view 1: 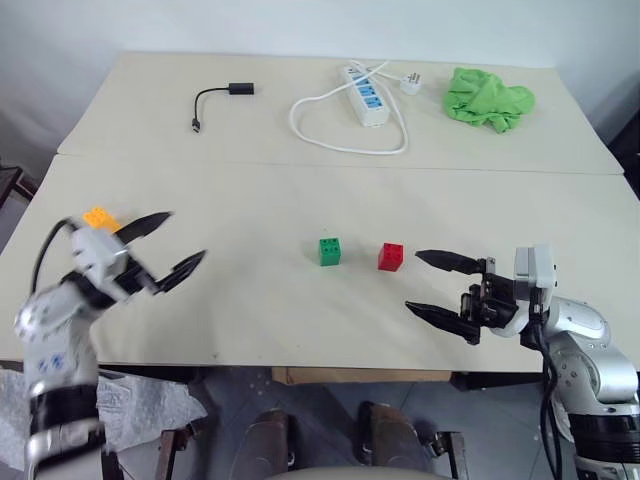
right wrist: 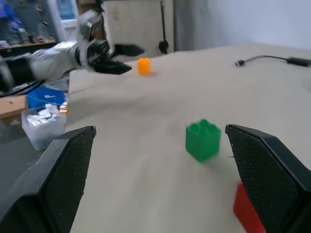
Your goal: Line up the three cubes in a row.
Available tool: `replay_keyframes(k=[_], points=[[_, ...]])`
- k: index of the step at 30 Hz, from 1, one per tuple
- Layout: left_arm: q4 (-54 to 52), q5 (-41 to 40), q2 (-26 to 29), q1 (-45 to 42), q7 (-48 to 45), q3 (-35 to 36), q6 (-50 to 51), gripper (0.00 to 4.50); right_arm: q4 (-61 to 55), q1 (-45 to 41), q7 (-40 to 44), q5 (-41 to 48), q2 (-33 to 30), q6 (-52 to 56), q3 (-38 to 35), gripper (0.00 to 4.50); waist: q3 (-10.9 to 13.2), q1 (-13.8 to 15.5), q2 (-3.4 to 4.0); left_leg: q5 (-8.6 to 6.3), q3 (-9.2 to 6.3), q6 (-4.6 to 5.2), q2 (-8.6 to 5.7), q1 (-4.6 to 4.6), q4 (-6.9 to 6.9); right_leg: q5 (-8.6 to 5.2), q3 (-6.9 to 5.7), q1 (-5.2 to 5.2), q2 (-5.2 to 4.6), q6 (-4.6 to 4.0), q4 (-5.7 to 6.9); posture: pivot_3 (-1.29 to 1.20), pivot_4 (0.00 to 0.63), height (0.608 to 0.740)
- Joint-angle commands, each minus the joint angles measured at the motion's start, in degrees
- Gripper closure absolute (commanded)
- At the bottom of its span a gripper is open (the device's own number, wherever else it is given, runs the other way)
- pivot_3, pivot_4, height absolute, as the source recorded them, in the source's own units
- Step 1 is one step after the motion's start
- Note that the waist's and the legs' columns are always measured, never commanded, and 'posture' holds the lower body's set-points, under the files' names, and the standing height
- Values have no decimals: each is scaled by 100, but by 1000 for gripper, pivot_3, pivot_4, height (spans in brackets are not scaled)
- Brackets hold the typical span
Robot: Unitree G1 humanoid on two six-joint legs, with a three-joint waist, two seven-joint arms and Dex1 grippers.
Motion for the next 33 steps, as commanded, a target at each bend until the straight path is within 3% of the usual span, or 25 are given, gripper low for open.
replay_keyframes(k=[1,7,14,19,25,29,33], points=[[-804,-288,-460,845,1168,808,139,117,-75,-236,64,18,110,-90,127,0,0,25,0,-1,-2,2,-3,0,2,0,1,1,-2,0,0,0,150,740],[-1146,-637,-1288,1887,2309,1503,183,117,-13,-560,35,-90,265,-157,311,0,-1,112,-2,-10,1,-2,-4,3,5,0,3,3,-9,0,-4,0,150,740],[-892,-634,-1104,1727,2792,1390,356,117,-4,-606,43,-145,287,-130,388,0,-2,142,-2,-14,2,-4,-3,2,5,-2,2,0,-9,-4,-3,0,150,740],[-1097,-188,-748,966,3531,755,1108,117,26,-555,49,-186,223,-114,371,0,-2,146,-2,-15,7,-5,-3,1,3,-3,-1,-2,-5,-5,1,0,150,740],[-1351,288,-1180,-124,5363,326,2191,117,-33,-444,50,-193,204,-39,404,0,-4,130,-5,-19,9,-1,-7,2,2,-2,1,-3,-3,-4,1,0,150,740],[-1295,627,-1270,-691,5891,-98,2744,117,-73,-421,102,-110,175,96,441,0,-4,133,-7,-19,13,-1,-16,2,2,-2,0,-3,1,-4,0,0,150,740],[-669,830,-1390,-1468,6631,-69,2771,117,-87,-430,95,-155,211,87,481,0,-5,139,-8,-17,14,-3,-25,1,4,-2,0,-3,10,-4,-1,0,150,740]])
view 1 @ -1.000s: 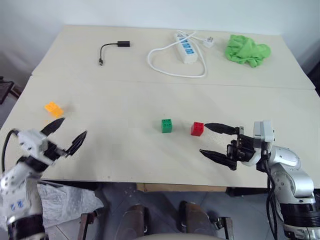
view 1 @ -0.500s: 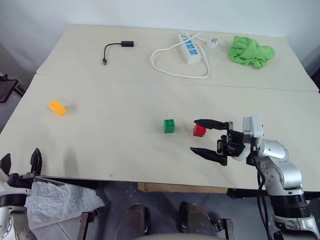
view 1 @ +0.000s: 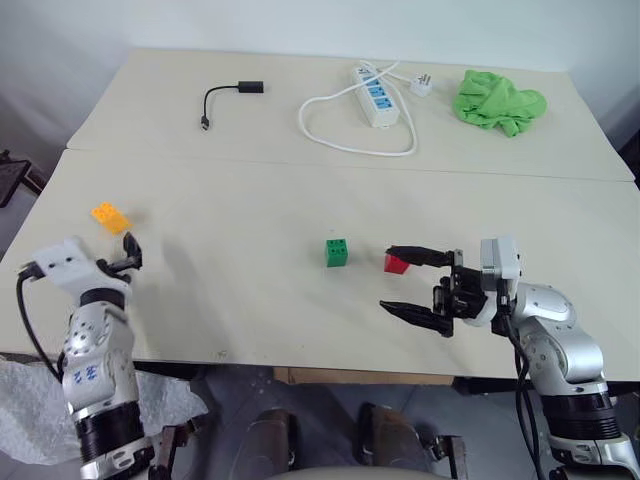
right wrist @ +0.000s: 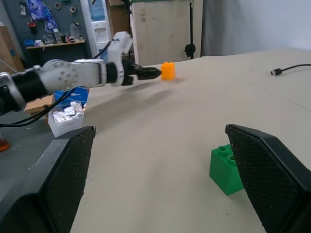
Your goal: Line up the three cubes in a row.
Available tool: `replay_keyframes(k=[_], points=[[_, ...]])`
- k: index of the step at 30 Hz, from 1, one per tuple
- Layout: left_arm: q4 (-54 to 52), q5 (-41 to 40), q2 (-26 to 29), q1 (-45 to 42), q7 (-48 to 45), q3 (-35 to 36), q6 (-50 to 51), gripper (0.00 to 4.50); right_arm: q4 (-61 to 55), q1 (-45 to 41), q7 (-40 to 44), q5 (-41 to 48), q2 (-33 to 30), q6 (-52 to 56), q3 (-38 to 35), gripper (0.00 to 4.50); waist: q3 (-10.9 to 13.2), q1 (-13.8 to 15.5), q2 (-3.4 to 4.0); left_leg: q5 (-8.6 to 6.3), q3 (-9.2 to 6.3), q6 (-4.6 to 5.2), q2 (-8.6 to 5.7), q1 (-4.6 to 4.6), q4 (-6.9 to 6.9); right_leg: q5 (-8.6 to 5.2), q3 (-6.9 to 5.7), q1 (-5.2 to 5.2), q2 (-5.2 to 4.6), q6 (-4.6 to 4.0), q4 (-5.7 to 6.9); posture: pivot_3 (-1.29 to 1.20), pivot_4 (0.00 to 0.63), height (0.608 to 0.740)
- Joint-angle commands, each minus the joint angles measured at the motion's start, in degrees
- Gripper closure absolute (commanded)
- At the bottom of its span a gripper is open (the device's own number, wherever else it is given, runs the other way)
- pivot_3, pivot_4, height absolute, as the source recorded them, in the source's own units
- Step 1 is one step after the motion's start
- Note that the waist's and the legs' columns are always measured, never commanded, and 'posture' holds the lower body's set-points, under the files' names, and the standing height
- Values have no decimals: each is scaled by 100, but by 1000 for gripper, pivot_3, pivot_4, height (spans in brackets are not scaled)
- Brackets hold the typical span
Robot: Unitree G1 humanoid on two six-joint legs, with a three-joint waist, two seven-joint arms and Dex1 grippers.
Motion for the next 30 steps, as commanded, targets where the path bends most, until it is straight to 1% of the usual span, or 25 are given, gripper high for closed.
replay_keyframes(k=[1,4,9,14,19,22,27,29,30], points=[[372,273,-20,-445,566,64,-154,117,-189,13,19,68,-7,-2,0,0,-1,3,-1,0,0,0,0,1,0,0,1,1,0,0,0,0,150,740],[910,494,20,-855,763,-72,-450,117,-207,34,-5,60,23,-9,50,0,-1,5,-1,0,0,0,-3,0,-1,0,0,1,0,0,-1,0,150,740],[1514,511,55,-1250,798,-142,-702,117,-259,53,-78,71,47,6,88,0,-1,5,-2,0,1,0,-5,-2,-1,0,-2,1,0,0,-3,0,150,740],[2039,558,68,-1574,816,-242,-958,117,-325,105,-132,85,78,15,113,0,0,17,-3,1,2,0,-5,-1,0,0,-3,1,0,0,-2,0,150,740],[2308,606,92,-1691,975,-229,-1218,117,-359,177,-177,77,86,10,97,0,-1,10,-4,1,1,0,-7,-2,1,0,-4,2,0,1,-3,0,150,740],[2401,631,122,-1717,1029,-238,-1284,639,-374,212,-189,72,82,-4,88,0,-1,9,-4,1,1,0,-6,-2,1,0,-6,2,0,1,-3,0,150,740],[2452,616,155,-1720,1022,-249,-1255,2138,-329,194,-226,40,104,-51,81,0,-1,9,-4,1,1,0,-6,-2,1,0,-5,2,0,1,-3,0,150,740],[2470,620,225,-1684,973,-239,-1237,2836,-349,224,-240,41,103,-64,77,0,-1,15,-5,1,1,0,-6,-2,1,0,-5,2,0,1,-2,0,150,740],[2487,623,265,-1671,948,-235,-1220,3049,-356,235,-246,41,102,-68,75,0,-1,12,-5,1,1,0,-6,-2,1,0,-5,3,0,1,-3,0,150,740]])
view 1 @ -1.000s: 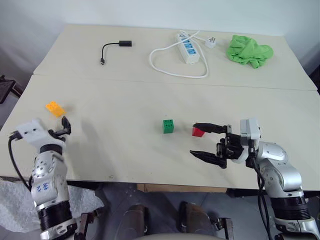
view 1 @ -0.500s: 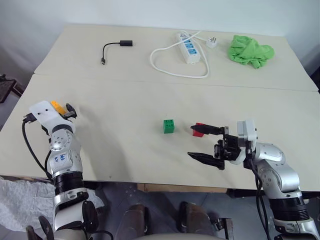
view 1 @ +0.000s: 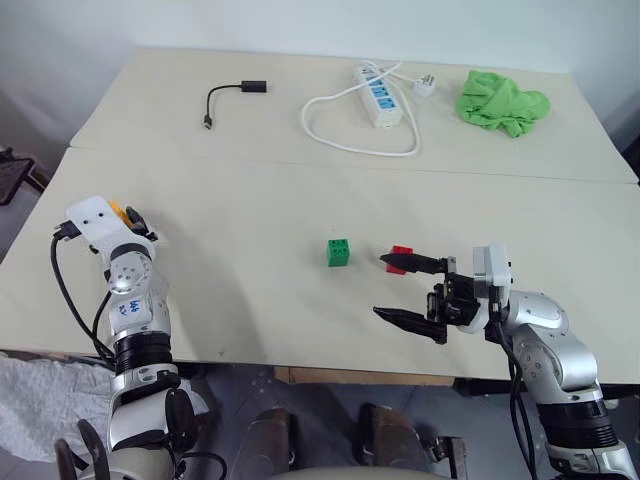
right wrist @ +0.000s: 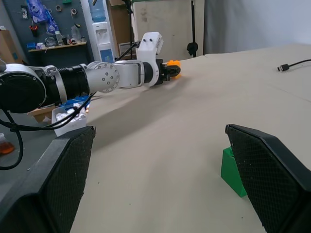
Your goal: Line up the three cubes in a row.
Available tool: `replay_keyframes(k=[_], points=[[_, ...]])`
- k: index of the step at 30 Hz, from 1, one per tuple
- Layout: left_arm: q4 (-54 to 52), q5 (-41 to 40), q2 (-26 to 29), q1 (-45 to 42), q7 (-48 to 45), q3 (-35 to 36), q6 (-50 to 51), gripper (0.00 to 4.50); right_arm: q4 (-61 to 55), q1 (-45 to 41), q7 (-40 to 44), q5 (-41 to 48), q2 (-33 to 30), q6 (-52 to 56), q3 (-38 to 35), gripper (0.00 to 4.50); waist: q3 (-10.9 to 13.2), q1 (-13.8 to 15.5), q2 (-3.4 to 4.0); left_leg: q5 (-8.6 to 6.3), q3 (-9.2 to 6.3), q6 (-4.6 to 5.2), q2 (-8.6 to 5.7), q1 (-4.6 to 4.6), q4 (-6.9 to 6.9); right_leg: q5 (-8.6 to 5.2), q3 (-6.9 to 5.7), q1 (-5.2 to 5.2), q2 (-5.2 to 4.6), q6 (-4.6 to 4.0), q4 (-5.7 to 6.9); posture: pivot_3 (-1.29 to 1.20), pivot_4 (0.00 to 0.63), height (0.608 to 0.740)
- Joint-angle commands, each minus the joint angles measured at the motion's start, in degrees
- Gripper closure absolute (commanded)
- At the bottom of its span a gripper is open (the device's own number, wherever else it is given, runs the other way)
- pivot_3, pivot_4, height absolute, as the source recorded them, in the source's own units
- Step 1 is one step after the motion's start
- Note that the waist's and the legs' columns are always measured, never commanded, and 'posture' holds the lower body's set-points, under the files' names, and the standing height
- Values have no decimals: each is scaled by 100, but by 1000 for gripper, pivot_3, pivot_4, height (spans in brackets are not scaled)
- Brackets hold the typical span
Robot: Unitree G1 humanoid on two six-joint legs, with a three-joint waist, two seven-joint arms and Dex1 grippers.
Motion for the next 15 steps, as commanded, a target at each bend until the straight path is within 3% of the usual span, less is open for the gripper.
replay_keyframes(k=[1,4,7,11,13,15], points=[[-57,39,258,55,-184,15,-127,3046,-187,76,-25,51,16,-70,-72,0,0,-6,0,0,0,0,0,0,0,0,0,0,0,0,0,0,150,740],[18,-163,332,144,-647,30,-307,3046,-206,133,-46,31,-2,-102,-88,0,0,-12,0,0,1,0,1,1,-2,0,-2,0,0,0,0,0,150,740],[-116,-1300,626,301,-3872,-231,-632,3046,-373,340,-119,71,-77,-102,-224,0,0,-5,0,0,6,0,1,-2,0,0,-4,-1,0,0,0,0,150,740],[50,-1494,1526,215,-6744,-894,-948,3046,-516,568,-165,103,-220,-55,-383,0,0,-24,0,-1,39,-3,3,-5,1,-2,-14,-1,3,-3,-4,0,150,740],[476,-1356,2025,-224,-8549,-1511,-1160,3046,-568,734,-124,146,-360,-30,-550,0,0,-12,1,-1,40,-4,3,-4,0,-2,-13,-1,4,-3,-4,0,150,740],[1117,-1015,2242,-714,-9652,-2056,-1523,3046,-558,801,-94,162,-461,-28,-647,0,0,0,2,0,53,-5,3,-6,0,-3,-18,-1,7,-6,-3,0,150,740]])
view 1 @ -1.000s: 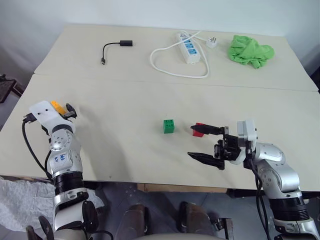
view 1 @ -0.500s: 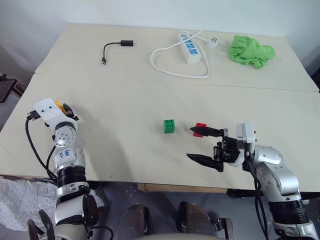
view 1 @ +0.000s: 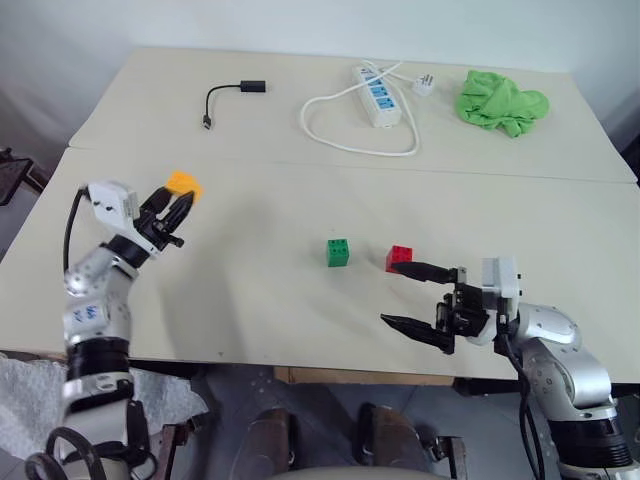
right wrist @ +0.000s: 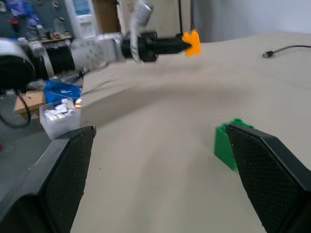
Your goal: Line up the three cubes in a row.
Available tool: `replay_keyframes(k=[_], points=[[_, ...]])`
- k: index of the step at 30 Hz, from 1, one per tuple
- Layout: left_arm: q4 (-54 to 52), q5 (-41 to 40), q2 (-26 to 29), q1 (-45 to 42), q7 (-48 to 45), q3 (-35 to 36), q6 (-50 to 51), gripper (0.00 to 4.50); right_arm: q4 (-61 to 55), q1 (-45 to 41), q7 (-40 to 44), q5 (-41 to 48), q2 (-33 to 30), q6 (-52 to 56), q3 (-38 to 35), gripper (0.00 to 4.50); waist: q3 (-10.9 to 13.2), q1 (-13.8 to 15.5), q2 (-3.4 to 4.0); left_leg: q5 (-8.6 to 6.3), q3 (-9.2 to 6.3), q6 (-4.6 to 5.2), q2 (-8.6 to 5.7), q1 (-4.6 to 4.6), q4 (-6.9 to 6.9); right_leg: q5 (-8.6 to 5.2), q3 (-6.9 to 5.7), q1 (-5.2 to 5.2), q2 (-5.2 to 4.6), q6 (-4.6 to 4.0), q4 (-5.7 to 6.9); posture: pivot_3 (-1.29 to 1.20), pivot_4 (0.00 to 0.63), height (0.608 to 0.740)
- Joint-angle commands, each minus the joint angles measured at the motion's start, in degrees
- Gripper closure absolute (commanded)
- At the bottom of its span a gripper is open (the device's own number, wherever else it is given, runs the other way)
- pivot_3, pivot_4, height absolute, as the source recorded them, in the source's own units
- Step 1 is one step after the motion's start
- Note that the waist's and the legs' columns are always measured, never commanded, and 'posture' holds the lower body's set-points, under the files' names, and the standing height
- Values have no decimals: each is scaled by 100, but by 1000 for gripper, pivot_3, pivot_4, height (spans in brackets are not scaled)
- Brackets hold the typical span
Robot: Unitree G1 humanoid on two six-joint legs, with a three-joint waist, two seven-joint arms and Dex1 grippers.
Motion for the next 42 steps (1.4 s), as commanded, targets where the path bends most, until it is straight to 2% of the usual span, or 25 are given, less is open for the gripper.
replay_keyframes(k=[1,5,11,17,30,33,39,40,42], points=[[872,433,188,-712,-1859,-752,-698,3046,-192,55,41,146,-159,-18,-283,0,-1,-3,2,0,1,0,-1,0,0,0,1,0,0,0,0,0,150,740],[2220,856,-260,-1620,-2702,-1202,-1376,3046,-196,89,21,155,-253,-31,-432,0,-1,-13,3,0,7,2,0,2,-3,0,3,0,2,0,0,0,150,740],[3437,1302,-826,-2317,-2928,-1438,-2038,3046,-493,363,-153,194,-285,-2,-623,0,4,-21,-6,-1,7,5,1,-7,-4,0,-9,-7,2,1,-2,0,150,740],[3970,1647,-971,-2482,-2714,-1471,-2242,3046,-777,711,-340,243,-325,3,-895,0,4,-12,-6,-1,8,9,2,-8,-2,1,-9,-9,0,1,0,0,150,740],[4321,2150,-781,-2623,-2255,-1427,-2191,3046,-872,1336,-328,434,-550,115,-1442,0,5,-14,-7,0,3,12,6,1,3,1,-5,-4,-1,2,8,0,150,740],[4325,2217,-779,-2632,-2106,-1407,-2182,2001,-903,1347,-316,456,-577,152,-1444,0,5,-13,-7,2,0,13,8,2,5,1,-3,-4,-1,2,11,0,150,740],[4310,2178,-809,-2533,-2097,-1249,-2255,236,-905,1313,-304,483,-616,187,-1418,0,5,3,-8,0,-3,16,5,-3,3,1,-5,-7,-2,2,8,0,150,740],[4299,2190,-815,-2498,-2124,-1241,-2272,22,-902,1301,-300,485,-619,190,-1407,0,5,5,-7,0,-2,16,3,-6,3,1,-7,-7,-3,2,7,0,150,740],[4293,2226,-834,-2457,-2090,-1230,-2299,22,-879,1238,-304,482,-620,206,-1375,0,5,0,-7,-1,-1,17,1,-6,3,1,-8,-7,-4,2,7,0,150,740]])
